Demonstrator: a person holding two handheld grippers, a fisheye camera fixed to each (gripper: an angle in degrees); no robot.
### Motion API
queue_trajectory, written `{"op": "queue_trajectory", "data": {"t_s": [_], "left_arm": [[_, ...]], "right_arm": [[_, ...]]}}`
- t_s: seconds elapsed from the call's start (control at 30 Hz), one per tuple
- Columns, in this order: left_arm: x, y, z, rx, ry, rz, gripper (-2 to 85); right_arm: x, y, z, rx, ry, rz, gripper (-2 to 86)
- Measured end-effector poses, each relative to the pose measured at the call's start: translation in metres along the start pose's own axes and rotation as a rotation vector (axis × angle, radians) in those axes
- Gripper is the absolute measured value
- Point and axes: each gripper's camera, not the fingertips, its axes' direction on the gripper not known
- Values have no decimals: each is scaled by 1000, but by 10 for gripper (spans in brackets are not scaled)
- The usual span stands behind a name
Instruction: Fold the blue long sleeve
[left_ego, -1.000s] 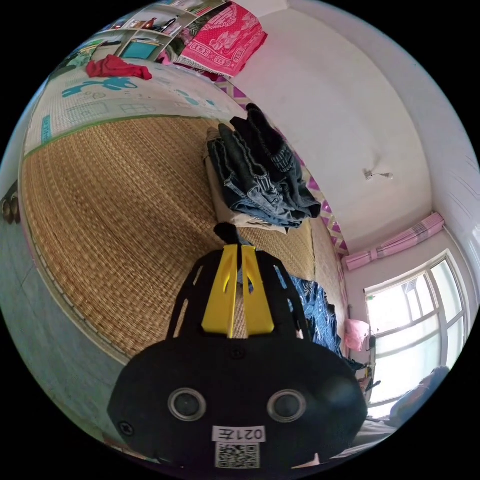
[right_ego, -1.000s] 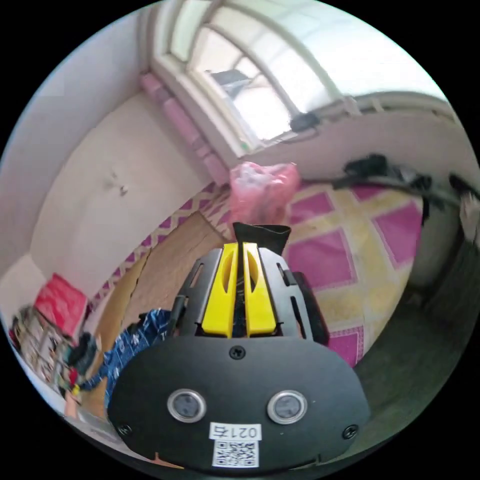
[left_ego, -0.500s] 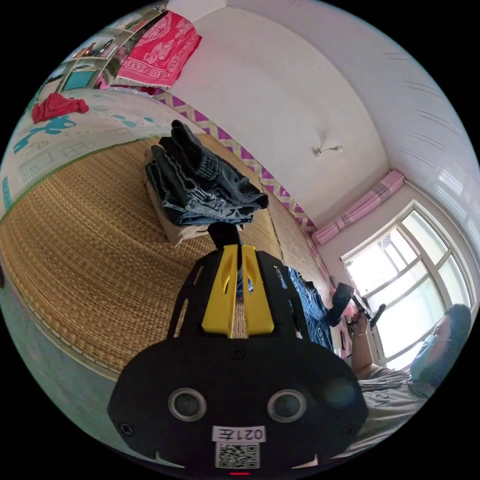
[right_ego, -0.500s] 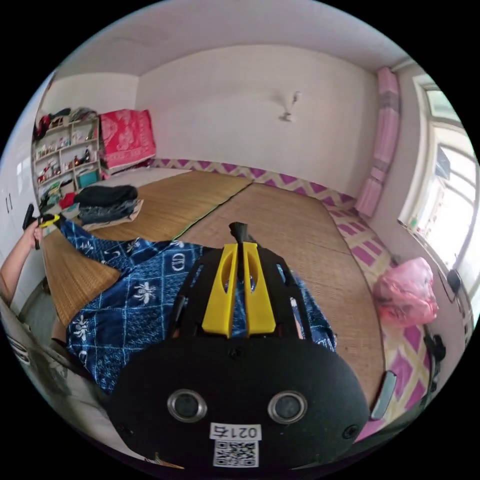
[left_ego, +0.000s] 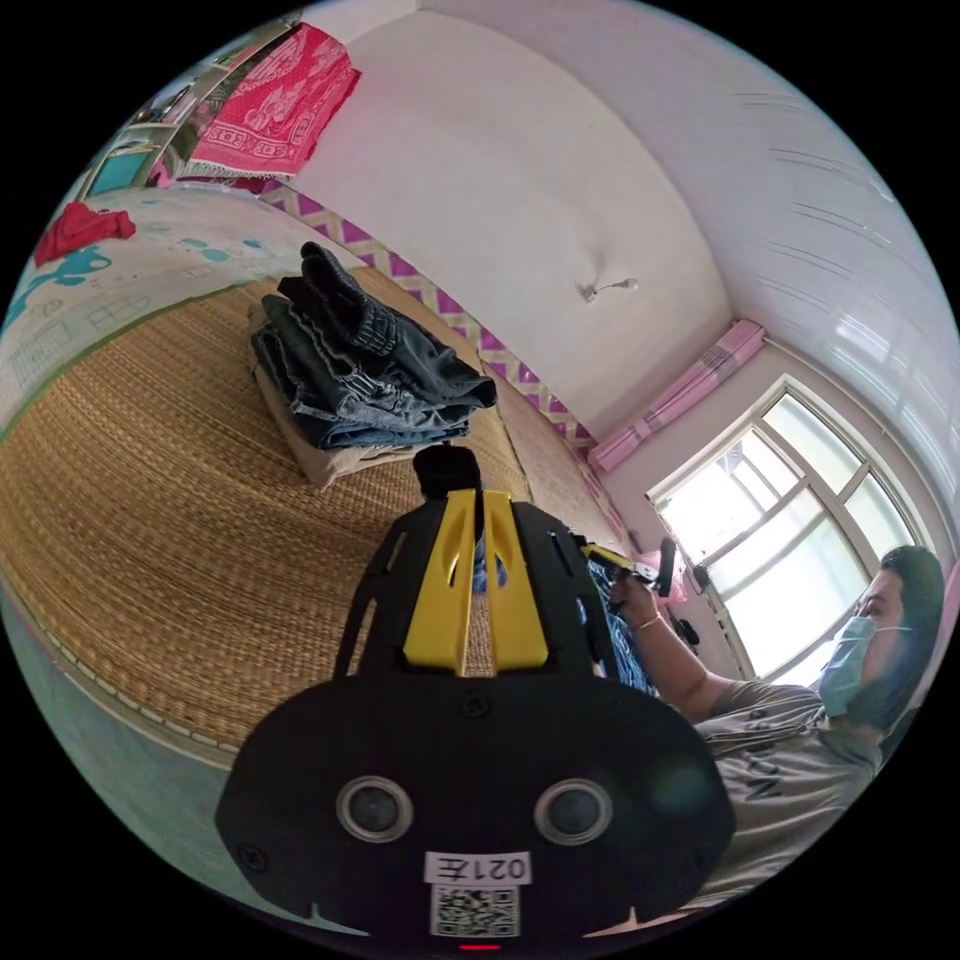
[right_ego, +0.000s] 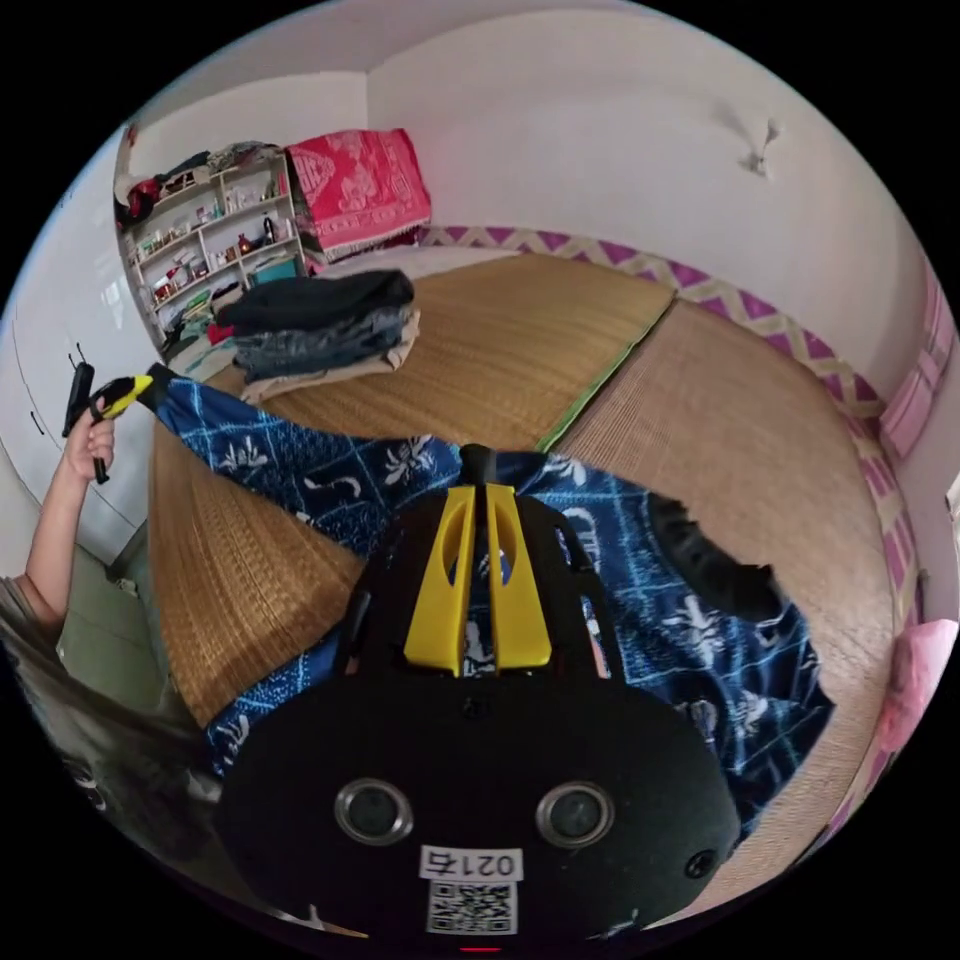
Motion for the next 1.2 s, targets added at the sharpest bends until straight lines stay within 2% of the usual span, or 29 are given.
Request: {"op": "queue_trajectory", "data": {"t_s": [0.1,0.27,0.43,0.47,0.63,0.73,0.9,1.1,1.2], "left_arm": [[6,-19,-6,8,-7,0,-10],[31,-53,-11,13,-28,36,-10],[65,-89,-3,45,-2,43,-10],[80,-100,2,48,11,51,-10],[188,-155,39,27,75,189,-10],[296,-184,88,-38,115,340,-10],[503,-187,224,-223,162,599,-10],[657,-130,376,-399,238,734,-10],[692,-83,459,-497,238,739,-10]], "right_arm": [[-2,11,21,-4,-15,30,7],[-18,16,-8,79,-12,-11,14],[-59,26,40,-143,-33,-153,58],[-54,34,47,-173,-93,-114,67],[8,99,-31,18,-361,87,69],[45,169,-91,72,-316,149,72],[82,303,-173,148,-191,310,76],[94,437,-204,279,-210,545,76],[94,490,-199,321,-249,629,75]]}}
